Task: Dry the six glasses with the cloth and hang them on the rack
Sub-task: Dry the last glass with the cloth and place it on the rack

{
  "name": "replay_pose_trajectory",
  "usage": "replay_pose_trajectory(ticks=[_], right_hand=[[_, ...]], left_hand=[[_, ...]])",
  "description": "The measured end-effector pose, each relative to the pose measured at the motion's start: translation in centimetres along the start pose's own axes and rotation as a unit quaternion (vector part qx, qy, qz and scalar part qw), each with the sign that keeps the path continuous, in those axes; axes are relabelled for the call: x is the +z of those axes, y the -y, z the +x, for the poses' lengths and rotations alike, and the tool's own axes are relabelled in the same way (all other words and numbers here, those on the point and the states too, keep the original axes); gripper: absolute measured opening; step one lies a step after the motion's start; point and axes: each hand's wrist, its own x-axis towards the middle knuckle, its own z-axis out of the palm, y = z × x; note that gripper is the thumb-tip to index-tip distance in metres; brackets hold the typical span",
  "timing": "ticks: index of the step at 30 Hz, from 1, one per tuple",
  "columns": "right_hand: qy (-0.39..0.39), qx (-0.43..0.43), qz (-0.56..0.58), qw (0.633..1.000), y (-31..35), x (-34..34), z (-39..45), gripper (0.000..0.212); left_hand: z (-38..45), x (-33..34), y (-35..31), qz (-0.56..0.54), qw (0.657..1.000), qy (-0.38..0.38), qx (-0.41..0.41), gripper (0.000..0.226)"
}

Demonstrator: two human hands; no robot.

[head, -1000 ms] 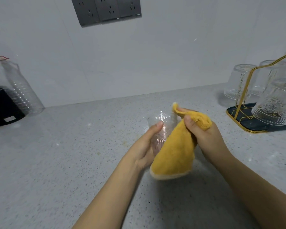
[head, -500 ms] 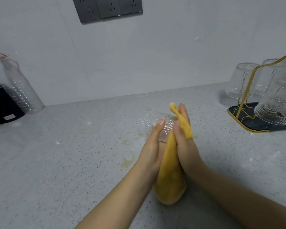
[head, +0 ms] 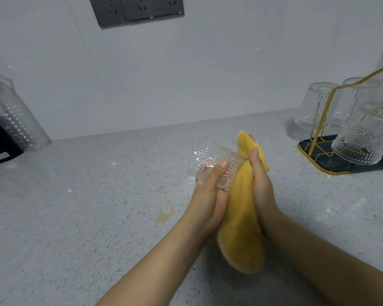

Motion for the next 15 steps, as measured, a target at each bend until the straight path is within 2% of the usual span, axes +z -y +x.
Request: replay_pose_trajectory(ticks=[1, 4, 7, 8, 10, 12, 15], right_hand=[[0.007, 0.020, 0.004, 1.000, 0.0, -0.2, -0.3, 0.048], [0.035, -0.078, -0.067, 0.994, -1.8, 0.8, -1.5, 0.061], [0.021, -0.106, -0.103, 0.989, -1.4, 0.7, -1.3, 0.051], [0.011, -0.086, -0.107, 0.990, -0.6, 0.3, -1.1, 0.048], [-0.010, -0.008, -0.099, 0.995, 0.6, -0.7, -0.3, 0.059], [-0.040, 0.050, -0.089, 0.994, 1.7, -1.3, -0.1, 0.060], [-0.088, 0.058, -0.098, 0.990, 3.1, -1.6, 0.1, 0.057]], left_hand=[[0.2, -0.1, 0.1, -0.011, 1.000, -0.005, 0.013, 0.096], [0.7, -0.8, -0.1, -0.032, 0.997, -0.074, 0.011, 0.104], [0.5, -1.3, -0.4, 0.002, 0.997, -0.060, 0.039, 0.083], [0.3, -1.2, -0.6, 0.034, 0.997, -0.050, 0.049, 0.072], [0.1, -0.9, -1.1, 0.117, 0.989, -0.043, 0.076, 0.055], [-0.2, -1.1, -1.7, 0.205, 0.974, -0.030, 0.092, 0.057], [-0.4, -1.4, -2.2, 0.322, 0.942, -0.021, 0.094, 0.066]])
